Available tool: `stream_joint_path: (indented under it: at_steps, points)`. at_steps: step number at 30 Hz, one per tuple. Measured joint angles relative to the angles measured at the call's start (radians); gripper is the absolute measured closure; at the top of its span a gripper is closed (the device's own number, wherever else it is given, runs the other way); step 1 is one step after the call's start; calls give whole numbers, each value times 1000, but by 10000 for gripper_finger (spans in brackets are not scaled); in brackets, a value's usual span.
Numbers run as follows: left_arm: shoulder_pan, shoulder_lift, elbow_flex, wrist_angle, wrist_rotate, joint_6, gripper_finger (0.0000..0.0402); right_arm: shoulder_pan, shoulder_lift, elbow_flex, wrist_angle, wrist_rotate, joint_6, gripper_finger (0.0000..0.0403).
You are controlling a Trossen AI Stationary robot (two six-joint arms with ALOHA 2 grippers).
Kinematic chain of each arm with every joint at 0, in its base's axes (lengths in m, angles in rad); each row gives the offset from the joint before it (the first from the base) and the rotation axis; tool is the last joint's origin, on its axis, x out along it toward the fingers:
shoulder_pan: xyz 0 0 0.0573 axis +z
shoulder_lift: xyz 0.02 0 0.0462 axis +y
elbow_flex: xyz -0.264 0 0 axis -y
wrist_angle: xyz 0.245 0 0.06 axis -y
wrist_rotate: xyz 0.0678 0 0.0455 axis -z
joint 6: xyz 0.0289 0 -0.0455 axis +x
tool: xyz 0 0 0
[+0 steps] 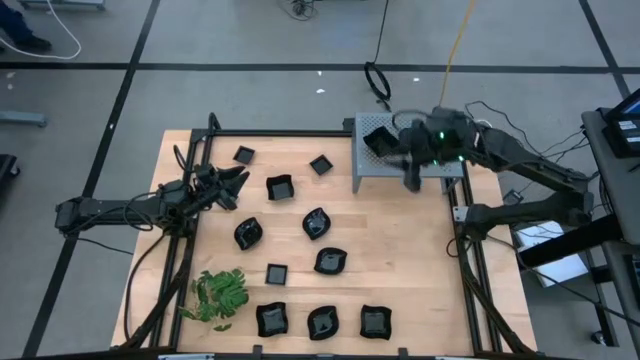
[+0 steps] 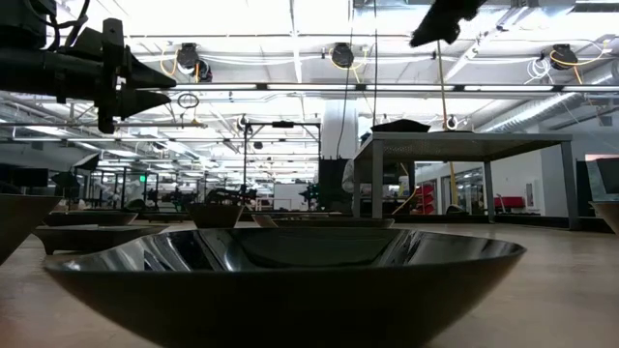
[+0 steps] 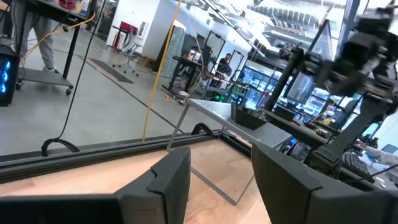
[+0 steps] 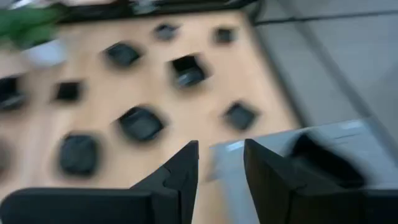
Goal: Pick & Place Mini shaped plates
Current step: Stack the black distorted square plate on top of the black distorted square plate on the shelf
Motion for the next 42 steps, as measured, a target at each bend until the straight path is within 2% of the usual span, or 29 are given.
stream_joint_path:
  at_steps: [5,7,11,16,23,26,36,42]
  points:
    - [0,0,0,0,0,0,229,177,-12,0,-173,-112,124,282]
    - [0,0,0,0,0,0,229,245,-9,-1,-224,-119,168,282]
    - [0,0,0,0,0,0,229,378,-3,-50,-198,-118,307,281]
    - [0,0,0,0,0,0,229,537,5,-196,27,-150,530,281]
    - [0,0,0,0,0,0,229,701,75,-424,588,-164,789,281]
    - [0,0,0,0,0,0,229,752,142,-476,680,-161,874,281]
    - [0,0,0,0,0,0,229,873,396,-475,761,-156,870,281]
    - [0,0,0,0,0,0,229,902,490,-475,762,-80,814,281]
